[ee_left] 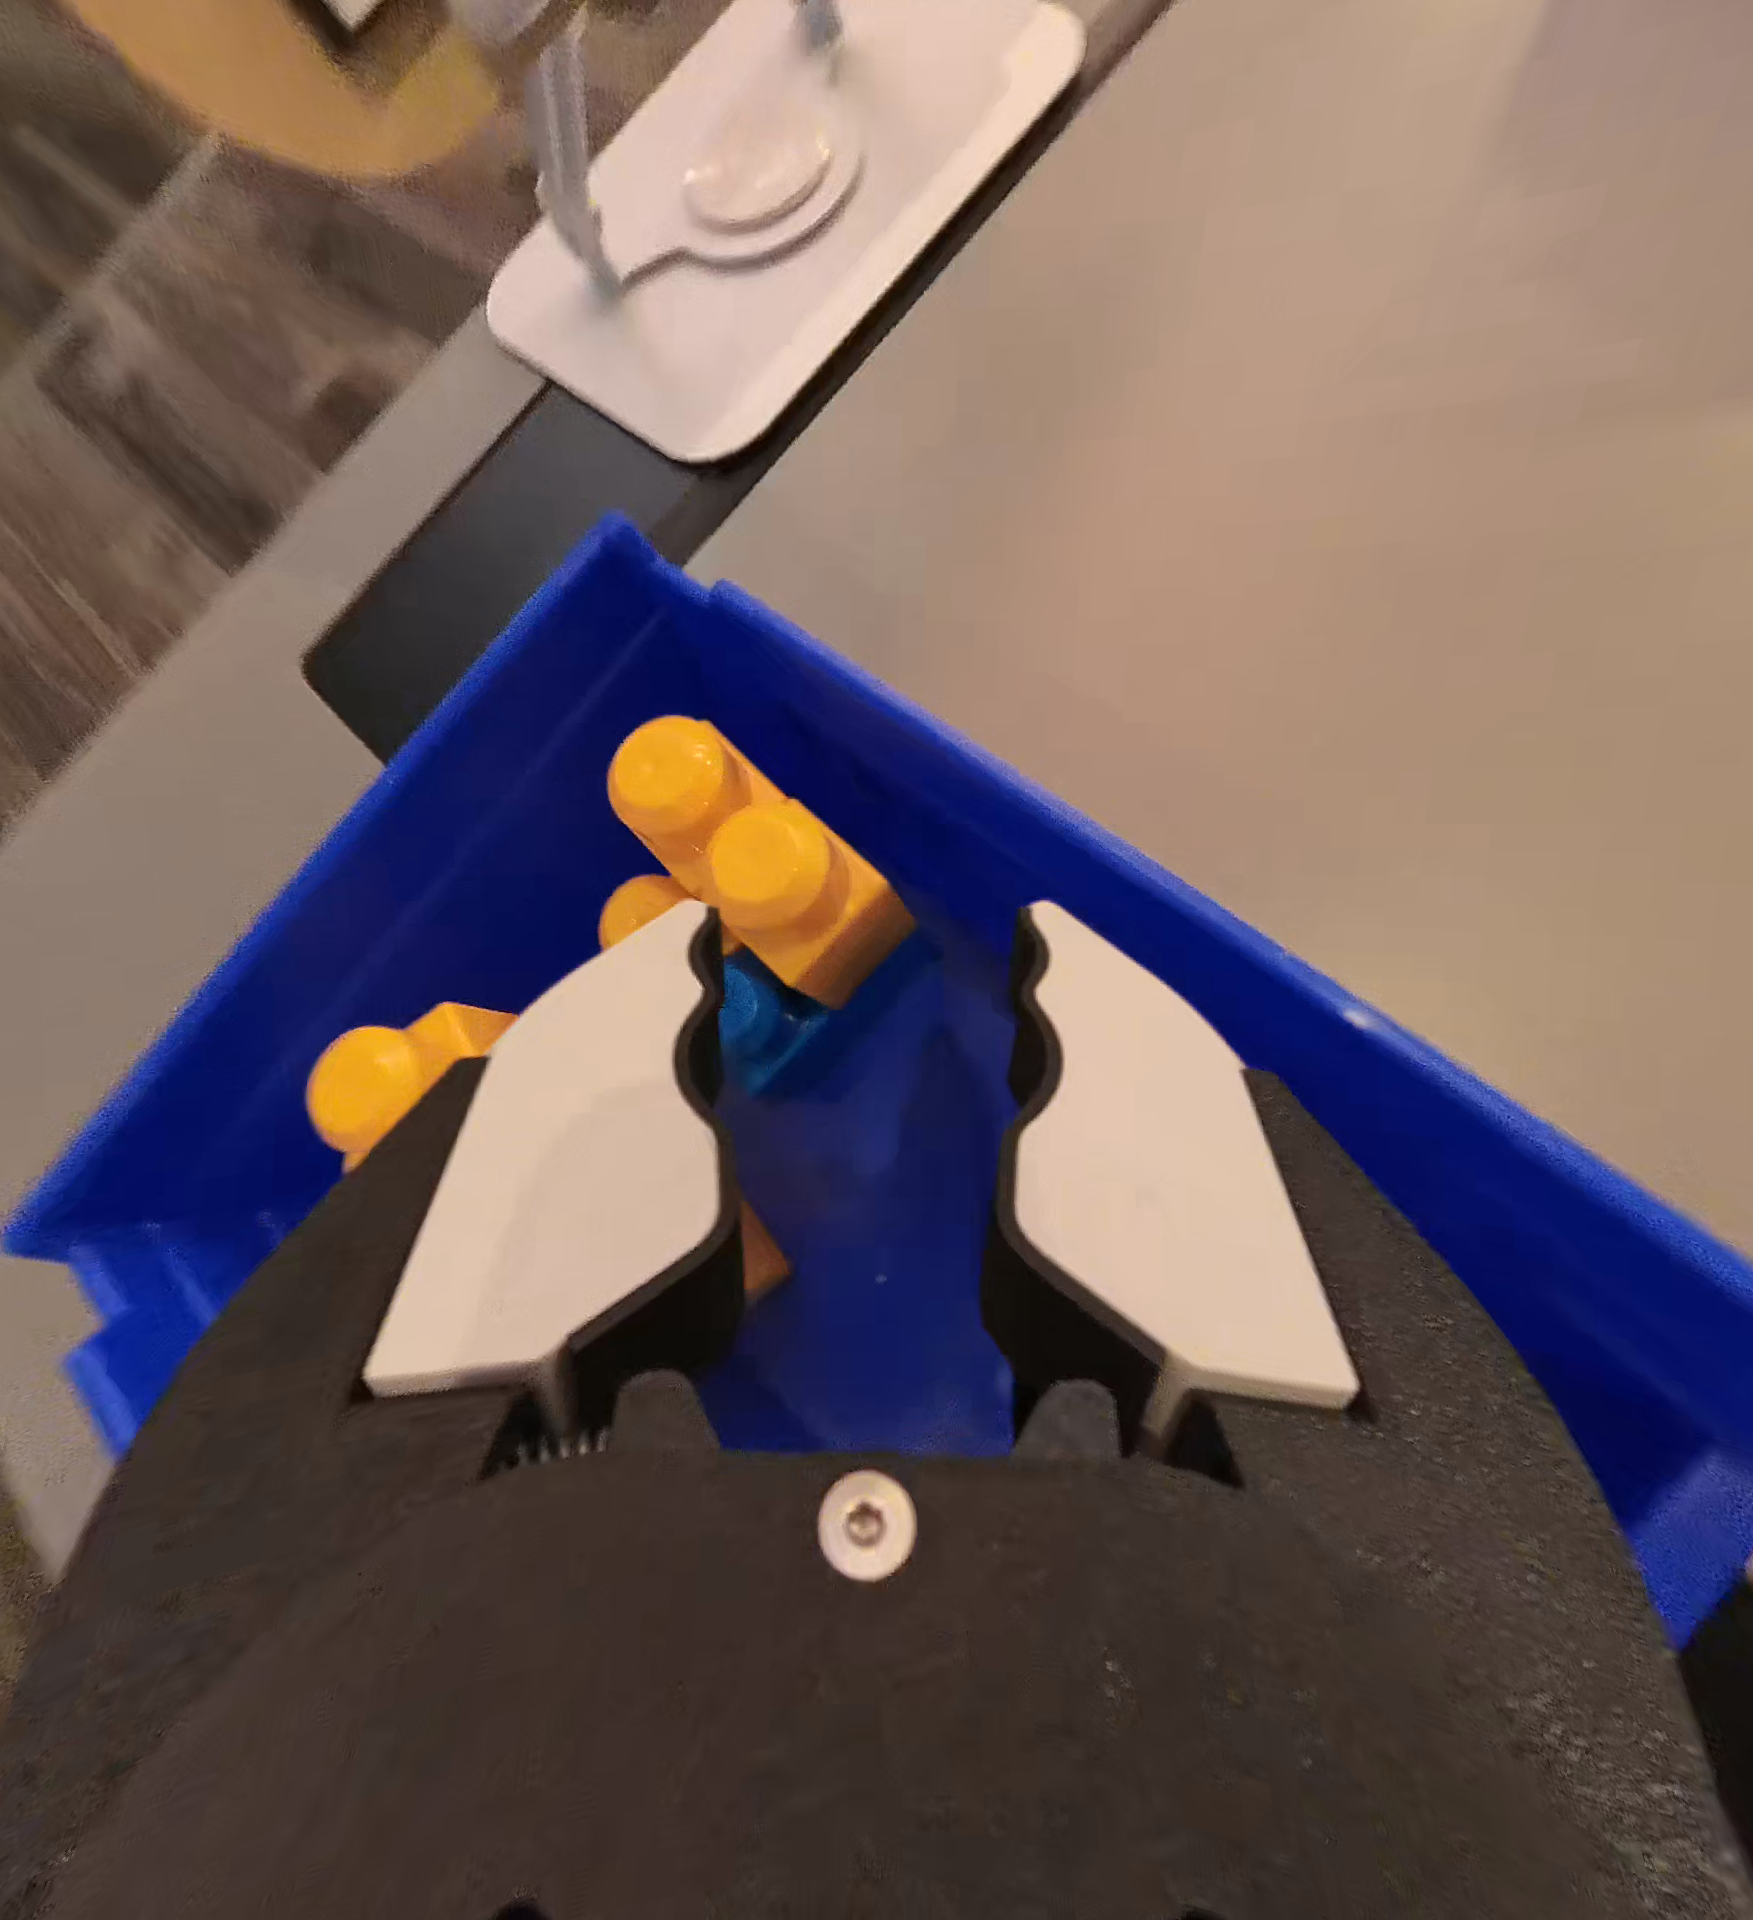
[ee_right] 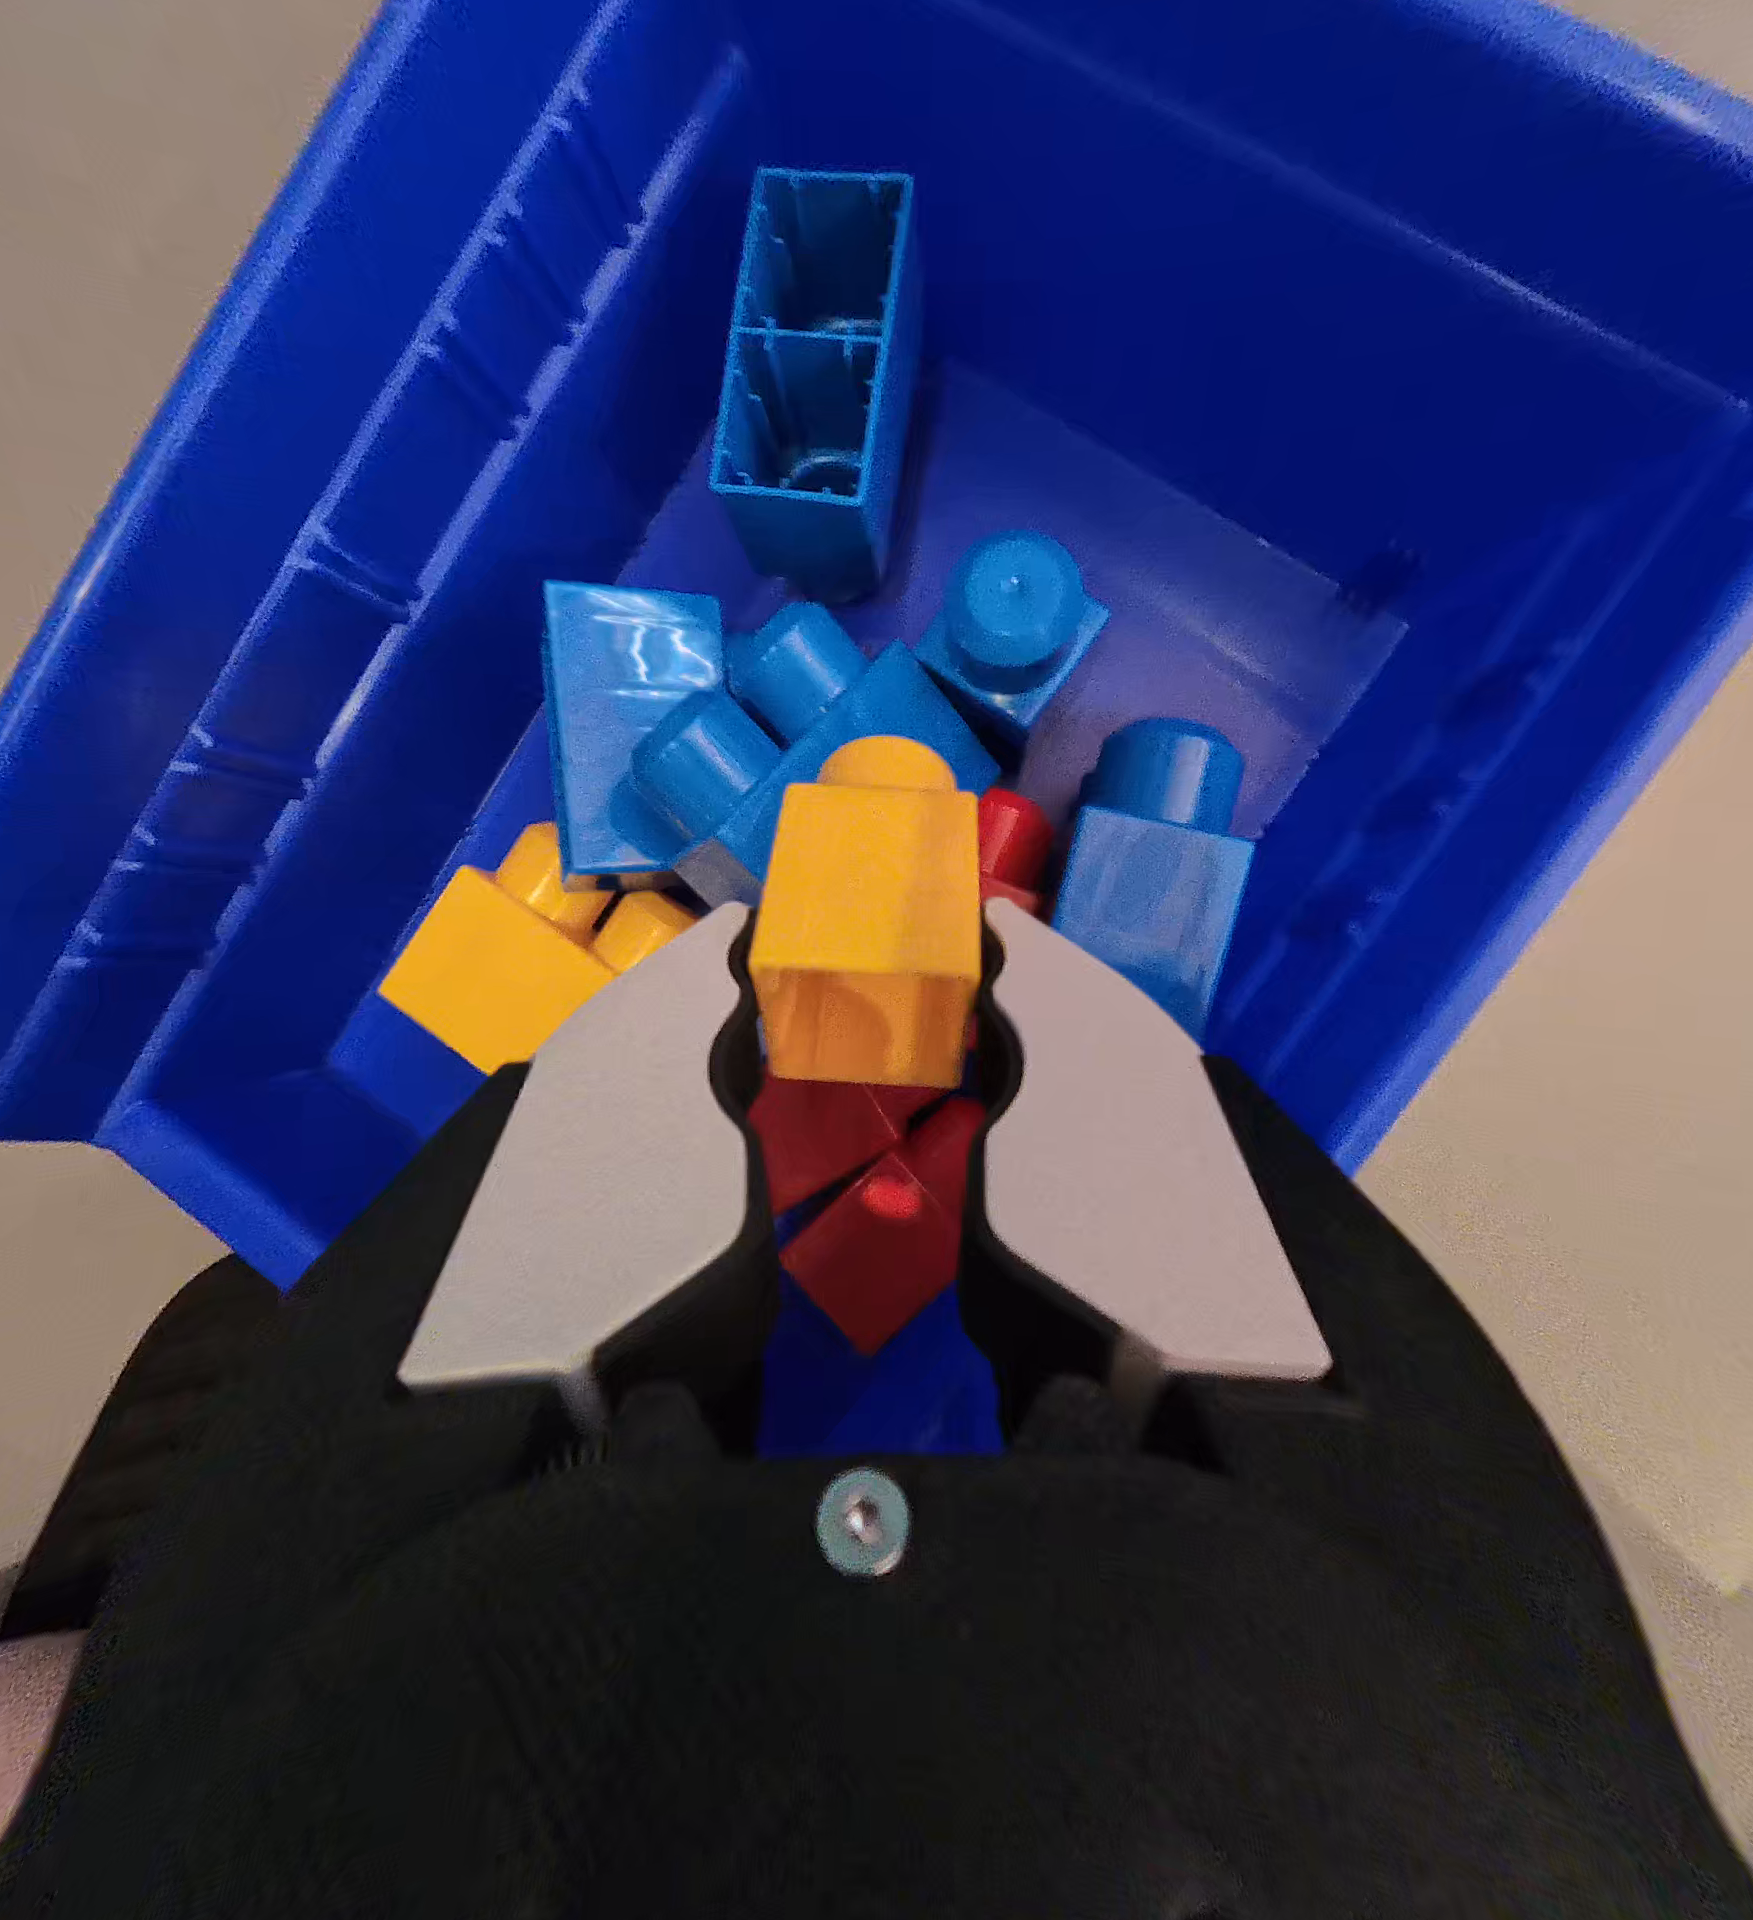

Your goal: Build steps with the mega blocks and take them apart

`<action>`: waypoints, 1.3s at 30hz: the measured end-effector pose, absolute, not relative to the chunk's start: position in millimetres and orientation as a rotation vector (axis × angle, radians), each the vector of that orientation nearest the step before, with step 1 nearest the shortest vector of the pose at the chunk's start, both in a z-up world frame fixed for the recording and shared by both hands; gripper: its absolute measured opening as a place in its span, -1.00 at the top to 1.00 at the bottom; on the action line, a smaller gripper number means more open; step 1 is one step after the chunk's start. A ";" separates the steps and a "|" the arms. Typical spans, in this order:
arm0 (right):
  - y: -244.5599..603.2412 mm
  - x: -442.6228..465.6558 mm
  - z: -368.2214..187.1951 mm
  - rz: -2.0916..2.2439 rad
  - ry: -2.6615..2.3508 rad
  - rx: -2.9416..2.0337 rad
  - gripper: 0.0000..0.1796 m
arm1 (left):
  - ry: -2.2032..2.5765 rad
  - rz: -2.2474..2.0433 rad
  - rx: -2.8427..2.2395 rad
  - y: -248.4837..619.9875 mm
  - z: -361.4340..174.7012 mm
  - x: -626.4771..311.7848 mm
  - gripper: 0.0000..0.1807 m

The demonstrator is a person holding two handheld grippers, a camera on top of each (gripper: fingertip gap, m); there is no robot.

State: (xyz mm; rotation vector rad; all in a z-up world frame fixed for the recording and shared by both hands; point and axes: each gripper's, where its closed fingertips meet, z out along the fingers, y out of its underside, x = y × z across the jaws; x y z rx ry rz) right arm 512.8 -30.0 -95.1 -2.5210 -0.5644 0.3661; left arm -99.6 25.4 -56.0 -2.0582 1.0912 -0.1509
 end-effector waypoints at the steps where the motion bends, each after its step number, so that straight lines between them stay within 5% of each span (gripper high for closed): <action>1: -30.3 511.0 -94.5 0.356 -0.574 -2.517 0.54 | 1.034 -0.165 -2.109 33.2 -61.5 -98.3 0.38; 4: -28.0 509.3 -89.8 0.262 -0.622 -2.491 0.36 | 0.911 -0.099 -2.206 47.6 -74.1 -96.9 0.34; 8: -24.5 509.9 -83.1 0.160 -0.639 -2.489 0.33 | 0.791 0.197 -2.310 57.8 -88.3 -113.8 0.39; 17: -31.9 514.4 -74.6 0.028 -0.652 -2.529 0.34 | 0.718 0.152 -2.386 54.2 -91.9 -117.9 0.52; 23: -23.1 504.0 -8.2 -0.161 -0.601 -2.305 0.33 | 0.634 0.009 -2.322 38.3 -43.3 -131.1 0.59; 31: -27.7 279.4 107.0 0.031 -0.949 -1.450 0.23 | 0.666 -0.321 -1.912 -17.9 73.8 -71.7 0.60; 39: -101.8 91.2 72.9 0.212 -1.130 -1.034 0.03 | 0.845 -0.990 -1.582 -102.3 122.2 48.7 0.61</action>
